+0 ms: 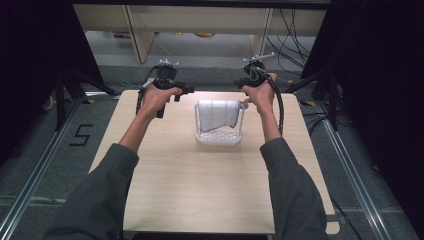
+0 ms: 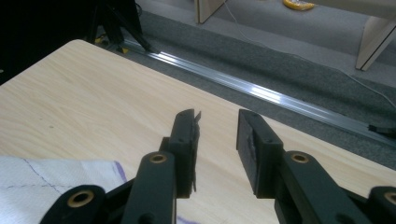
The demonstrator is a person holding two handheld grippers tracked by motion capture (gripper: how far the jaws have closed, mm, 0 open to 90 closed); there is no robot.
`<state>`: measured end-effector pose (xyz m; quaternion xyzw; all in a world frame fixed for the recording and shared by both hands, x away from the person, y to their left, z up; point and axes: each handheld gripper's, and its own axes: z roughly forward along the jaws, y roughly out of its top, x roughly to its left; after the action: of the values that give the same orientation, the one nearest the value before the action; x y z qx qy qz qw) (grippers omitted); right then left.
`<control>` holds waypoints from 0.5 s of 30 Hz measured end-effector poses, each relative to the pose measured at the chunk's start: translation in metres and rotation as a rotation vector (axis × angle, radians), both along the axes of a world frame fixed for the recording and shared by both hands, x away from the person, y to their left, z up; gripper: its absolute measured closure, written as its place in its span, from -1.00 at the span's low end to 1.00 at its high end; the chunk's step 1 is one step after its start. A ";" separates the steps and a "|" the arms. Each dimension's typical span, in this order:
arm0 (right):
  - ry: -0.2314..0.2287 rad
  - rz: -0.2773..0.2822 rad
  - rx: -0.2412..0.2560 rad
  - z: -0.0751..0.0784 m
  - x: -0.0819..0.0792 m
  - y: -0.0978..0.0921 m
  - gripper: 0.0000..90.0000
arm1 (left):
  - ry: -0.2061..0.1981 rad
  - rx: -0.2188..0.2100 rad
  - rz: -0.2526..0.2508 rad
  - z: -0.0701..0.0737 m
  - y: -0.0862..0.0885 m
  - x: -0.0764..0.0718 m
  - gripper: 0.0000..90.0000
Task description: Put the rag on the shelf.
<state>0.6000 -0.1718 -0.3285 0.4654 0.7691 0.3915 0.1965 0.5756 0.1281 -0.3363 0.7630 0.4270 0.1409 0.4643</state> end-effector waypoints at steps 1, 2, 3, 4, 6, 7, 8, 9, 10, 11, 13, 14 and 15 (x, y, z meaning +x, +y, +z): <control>0.004 -0.005 -0.004 0.001 -0.001 -0.001 0.51 | 0.003 0.000 -0.004 0.000 0.003 -0.001 0.17; 0.002 0.008 0.001 0.001 -0.002 -0.001 0.51 | -0.001 0.007 0.005 0.000 0.005 -0.002 0.17; -0.012 0.021 -0.007 0.000 -0.002 -0.003 0.51 | 0.004 0.014 0.006 0.000 0.007 -0.003 0.17; 0.007 0.013 -0.005 0.001 -0.005 -0.002 0.51 | 0.007 0.017 0.006 0.000 0.009 -0.004 0.16; 0.016 0.018 0.010 0.003 -0.009 -0.001 0.50 | 0.006 0.018 0.007 0.001 0.013 -0.007 0.13; -0.011 0.039 0.005 0.002 -0.008 -0.002 0.49 | 0.005 0.016 0.006 0.001 0.014 -0.008 0.12; 0.003 0.037 0.008 0.002 -0.010 -0.002 0.47 | 0.010 0.015 0.003 0.002 0.015 -0.010 0.11; -0.005 0.045 0.009 0.003 -0.011 -0.002 0.46 | 0.012 0.023 -0.004 0.002 0.015 -0.012 0.10; 0.012 0.040 0.019 0.005 -0.014 -0.001 0.45 | 0.009 0.034 -0.009 0.003 0.015 -0.014 0.07; -0.011 0.052 0.017 0.006 -0.015 -0.002 0.44 | 0.001 0.036 -0.011 0.003 0.014 -0.017 0.06; 0.008 0.052 0.025 0.008 -0.021 -0.001 0.41 | -0.001 0.030 -0.014 0.004 0.014 -0.023 -0.01; -0.004 0.061 0.017 0.009 -0.022 -0.001 0.40 | -0.002 0.027 -0.019 0.004 0.014 -0.026 -0.03; -0.017 0.070 0.012 0.010 -0.024 -0.002 0.39 | -0.001 0.026 -0.025 0.004 0.013 -0.029 -0.04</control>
<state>0.5759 -0.1735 -0.3186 0.4358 0.7810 0.4067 0.1863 0.5462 0.1414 -0.3321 0.7741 0.4155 0.1408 0.4564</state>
